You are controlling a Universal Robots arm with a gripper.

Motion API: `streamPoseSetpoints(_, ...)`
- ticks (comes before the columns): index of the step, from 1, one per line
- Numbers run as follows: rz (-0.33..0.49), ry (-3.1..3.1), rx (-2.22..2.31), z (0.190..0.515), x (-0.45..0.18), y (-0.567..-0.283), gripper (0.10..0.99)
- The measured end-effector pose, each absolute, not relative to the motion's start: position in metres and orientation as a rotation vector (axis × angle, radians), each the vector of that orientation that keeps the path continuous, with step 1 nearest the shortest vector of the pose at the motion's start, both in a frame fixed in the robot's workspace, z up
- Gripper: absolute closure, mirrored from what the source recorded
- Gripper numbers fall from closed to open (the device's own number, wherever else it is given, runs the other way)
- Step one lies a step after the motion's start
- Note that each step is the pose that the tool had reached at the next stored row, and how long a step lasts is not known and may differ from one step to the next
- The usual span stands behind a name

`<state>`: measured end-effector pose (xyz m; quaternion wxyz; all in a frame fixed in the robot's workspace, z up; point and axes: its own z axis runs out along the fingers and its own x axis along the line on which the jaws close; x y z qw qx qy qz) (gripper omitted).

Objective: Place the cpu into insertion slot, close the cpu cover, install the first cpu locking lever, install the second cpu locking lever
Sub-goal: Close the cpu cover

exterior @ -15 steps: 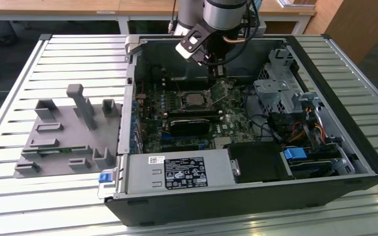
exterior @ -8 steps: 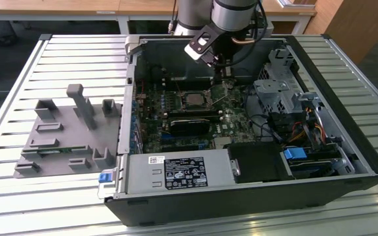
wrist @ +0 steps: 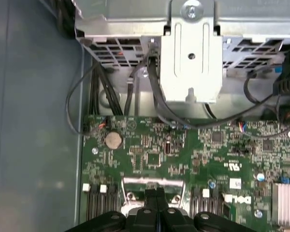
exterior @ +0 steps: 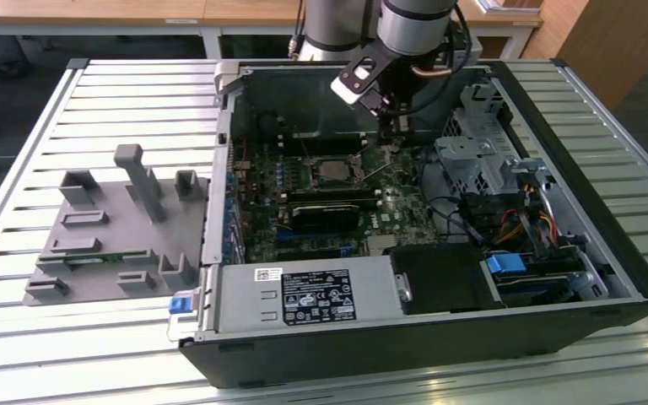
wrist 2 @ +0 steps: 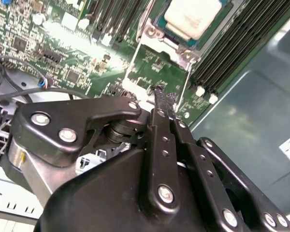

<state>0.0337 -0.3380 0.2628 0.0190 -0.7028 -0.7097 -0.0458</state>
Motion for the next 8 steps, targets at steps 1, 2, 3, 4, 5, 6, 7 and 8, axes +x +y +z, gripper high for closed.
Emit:
streamPoseSetpoints(1,-0.142,-2.203,-2.181,0.262,0.036,-0.338,0.98)
streamPoseSetpoints(2,-0.142,-2.203,-2.181,0.262,0.037,-0.338,0.98)
streamPoseSetpoints(3,-0.142,-2.203,-2.181,0.261,0.039,-0.338,0.98)
streamPoseSetpoints(4,-0.142,-2.203,-2.181,0.261,0.041,-0.338,0.98)
streamPoseSetpoints(5,-0.142,-2.204,-2.181,0.261,0.043,-0.338,0.98)
streamPoseSetpoints(6,-0.142,-2.204,-2.181,0.26,0.044,-0.337,0.98)
streamPoseSetpoints(7,-0.142,-2.204,-2.181,0.26,0.046,-0.337,0.98)
streamPoseSetpoints(8,-0.142,-2.203,-2.181,0.259,0.048,-0.337,0.98)
